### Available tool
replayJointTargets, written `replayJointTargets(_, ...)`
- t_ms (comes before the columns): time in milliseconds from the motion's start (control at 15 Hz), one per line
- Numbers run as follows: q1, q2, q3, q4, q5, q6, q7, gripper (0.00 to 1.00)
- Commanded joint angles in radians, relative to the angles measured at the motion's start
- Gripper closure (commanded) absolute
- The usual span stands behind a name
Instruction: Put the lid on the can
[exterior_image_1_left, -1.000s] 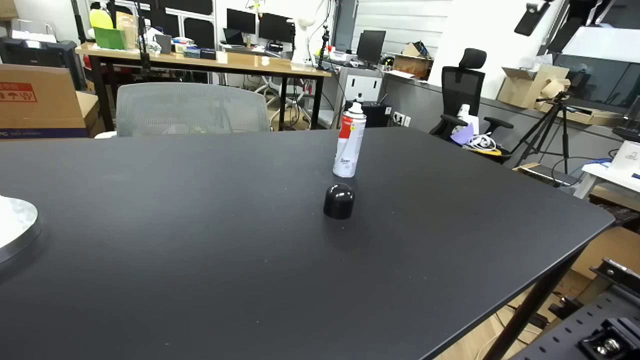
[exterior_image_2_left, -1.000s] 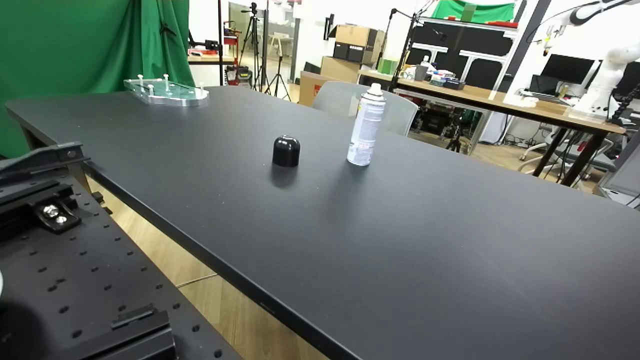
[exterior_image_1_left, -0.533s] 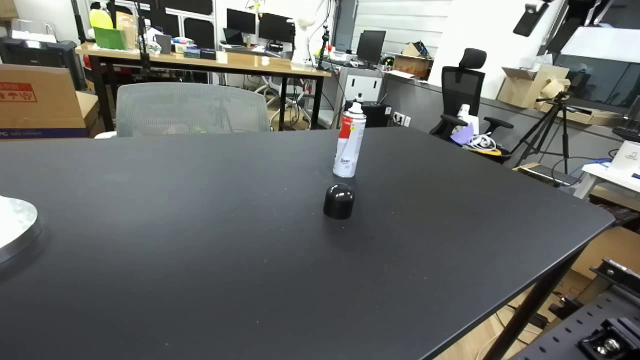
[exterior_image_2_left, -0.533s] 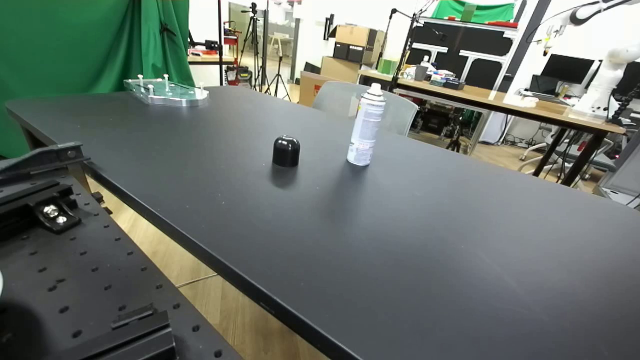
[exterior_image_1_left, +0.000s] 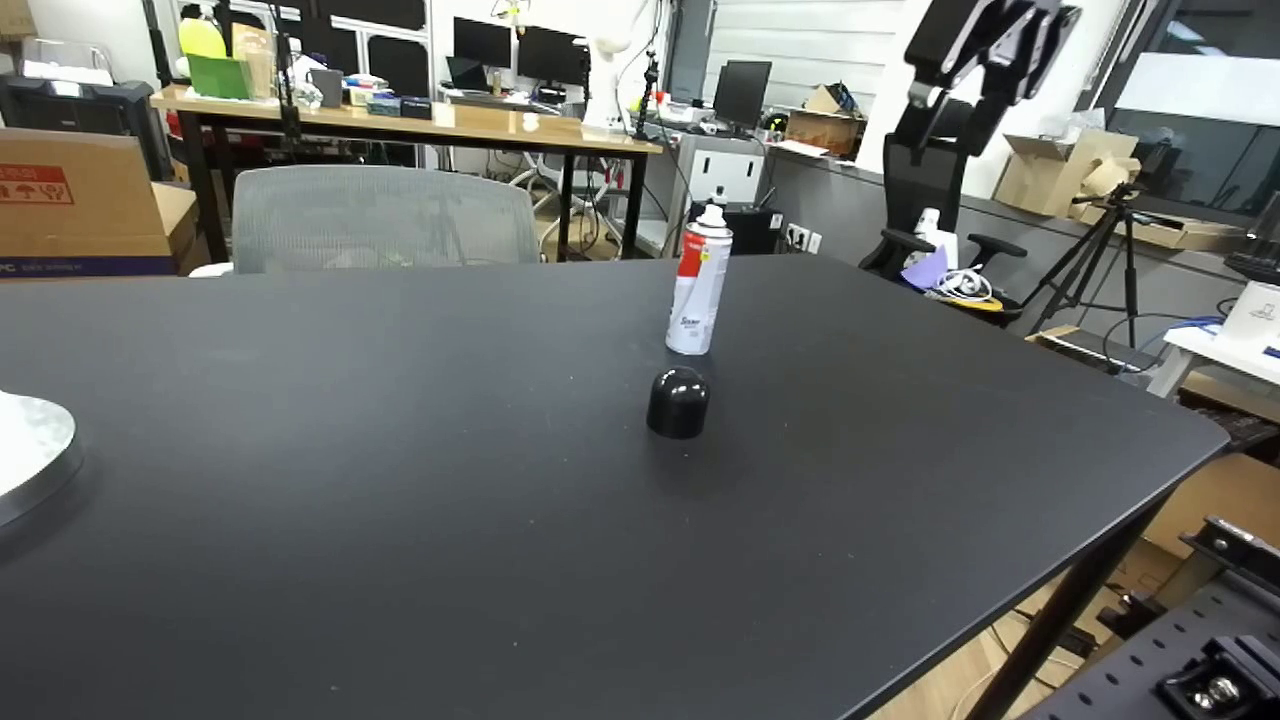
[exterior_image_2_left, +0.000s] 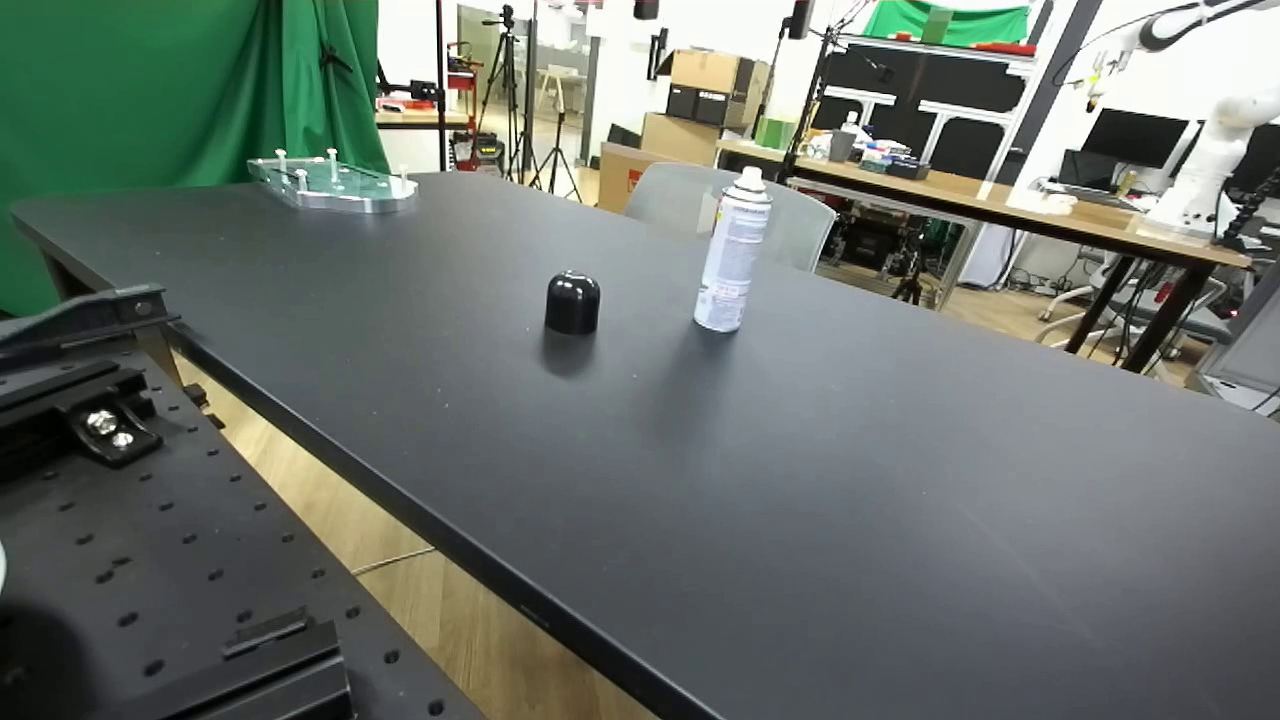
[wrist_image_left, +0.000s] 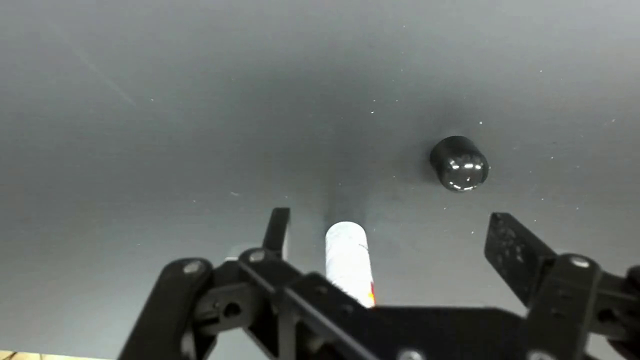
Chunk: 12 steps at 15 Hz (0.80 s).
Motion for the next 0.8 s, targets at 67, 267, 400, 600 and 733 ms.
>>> replayJointTargets(67, 0.066, 0.151, 0.062, 0.01, 0.019, 0.129, 0.031, 0.0)
replayJointTargets(267, 0.1, 0.272, 0.093, 0.042, 0.065, 0.19, 0.06, 0.0)
replayJointTargets(400, 0.089, 0.226, 0.093, 0.005, 0.063, 0.179, 0.026, 0.0)
replayJointTargets(600, 0.097, 0.29, 0.107, 0.035, 0.086, 0.182, 0.03, 0.0)
replayJointTargets(733, 0.096, 0.295, 0.108, 0.042, 0.086, 0.182, 0.031, 0.0)
